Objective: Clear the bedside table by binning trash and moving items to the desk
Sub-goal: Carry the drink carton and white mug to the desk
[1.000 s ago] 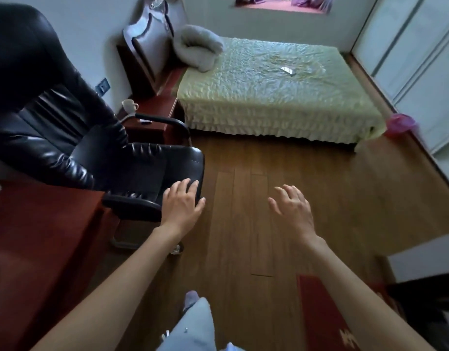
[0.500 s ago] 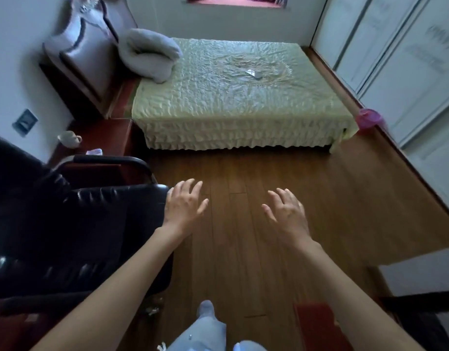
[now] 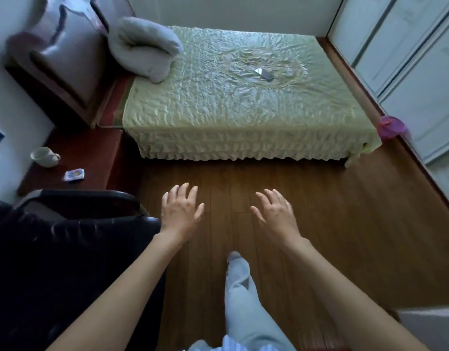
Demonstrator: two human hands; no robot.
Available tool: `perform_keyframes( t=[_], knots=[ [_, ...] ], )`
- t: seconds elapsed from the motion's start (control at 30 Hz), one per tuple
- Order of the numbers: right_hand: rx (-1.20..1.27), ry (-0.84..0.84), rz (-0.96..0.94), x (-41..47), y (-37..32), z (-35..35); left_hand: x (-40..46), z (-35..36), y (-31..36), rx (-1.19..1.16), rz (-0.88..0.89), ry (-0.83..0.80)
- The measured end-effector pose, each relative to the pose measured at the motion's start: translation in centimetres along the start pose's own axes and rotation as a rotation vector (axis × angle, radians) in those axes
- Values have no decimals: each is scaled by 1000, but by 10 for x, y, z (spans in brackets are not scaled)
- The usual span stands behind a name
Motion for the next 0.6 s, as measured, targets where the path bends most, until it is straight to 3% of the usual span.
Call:
perform_keyframes(
  t=[0.3, 0.6],
  knots=[
    [24, -35, -208, 203, -7, 12, 146, 11, -20, 72, -222, 70],
    [28, -178, -440, 321, -80, 62, 198, 29, -95, 102, -464, 38]
  ],
)
Point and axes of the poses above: each hand's wrist, its own x-axis towards the middle knuckle, its own z-axis out of the palm, y = z × x, the point moved 5 cm from there along x, towards the middle knuckle, and after that the axes turned 11 degrees about y, right-handed, at the moved point
